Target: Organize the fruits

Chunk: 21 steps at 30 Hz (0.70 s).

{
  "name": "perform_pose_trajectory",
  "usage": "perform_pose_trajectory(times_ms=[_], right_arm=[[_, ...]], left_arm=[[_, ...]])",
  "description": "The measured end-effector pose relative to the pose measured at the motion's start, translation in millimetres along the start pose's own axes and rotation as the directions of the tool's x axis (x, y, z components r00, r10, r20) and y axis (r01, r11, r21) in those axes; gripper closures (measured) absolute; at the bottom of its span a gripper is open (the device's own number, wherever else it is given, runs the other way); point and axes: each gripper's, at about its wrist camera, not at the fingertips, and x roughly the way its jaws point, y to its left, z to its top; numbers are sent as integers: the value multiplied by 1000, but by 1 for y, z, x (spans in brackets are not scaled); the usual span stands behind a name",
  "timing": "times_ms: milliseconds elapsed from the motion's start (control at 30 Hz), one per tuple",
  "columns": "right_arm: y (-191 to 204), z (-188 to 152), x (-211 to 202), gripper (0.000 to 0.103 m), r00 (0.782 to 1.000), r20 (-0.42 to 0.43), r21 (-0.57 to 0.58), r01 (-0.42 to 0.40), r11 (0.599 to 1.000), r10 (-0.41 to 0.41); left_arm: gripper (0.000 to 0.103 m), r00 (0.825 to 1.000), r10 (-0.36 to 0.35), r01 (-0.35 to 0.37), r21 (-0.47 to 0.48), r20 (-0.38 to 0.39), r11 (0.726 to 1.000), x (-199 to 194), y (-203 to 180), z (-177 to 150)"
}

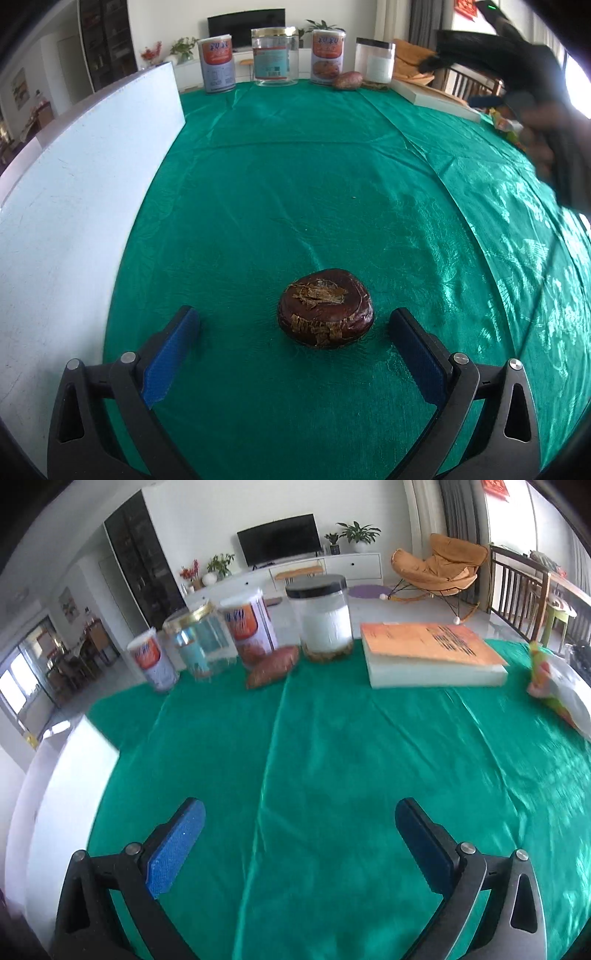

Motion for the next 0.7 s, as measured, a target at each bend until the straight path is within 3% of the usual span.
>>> perform_pose_trajectory(times_ms=[67, 233, 467, 633, 667, 700], right_arm=[[10, 33, 36, 19, 1000, 5, 20, -15, 1000, 15], [20, 80, 105, 29, 1000, -6, 103, -9, 995, 10], [25, 98, 159, 33, 998, -66, 169, 0, 986, 11], [29, 99, 175, 33, 994, -103, 149, 56, 987, -41], [29, 99, 179, 35, 992, -116, 147, 59, 987, -42], [31, 100, 178, 45, 992, -110, 122, 72, 990, -59]], left_arm=[[0, 1000, 0, 0, 0, 0, 1000, 0, 0, 0], [0, 1000, 0, 0, 0, 0, 1000, 0, 0, 0], [1, 1000, 0, 0, 0, 0, 1000, 0, 0, 0], [0, 1000, 0, 0, 0, 0, 1000, 0, 0, 0], [1, 1000, 0, 0, 0, 0, 1000, 0, 0, 0], [1, 1000, 0, 0, 0, 0, 1000, 0, 0, 0]])
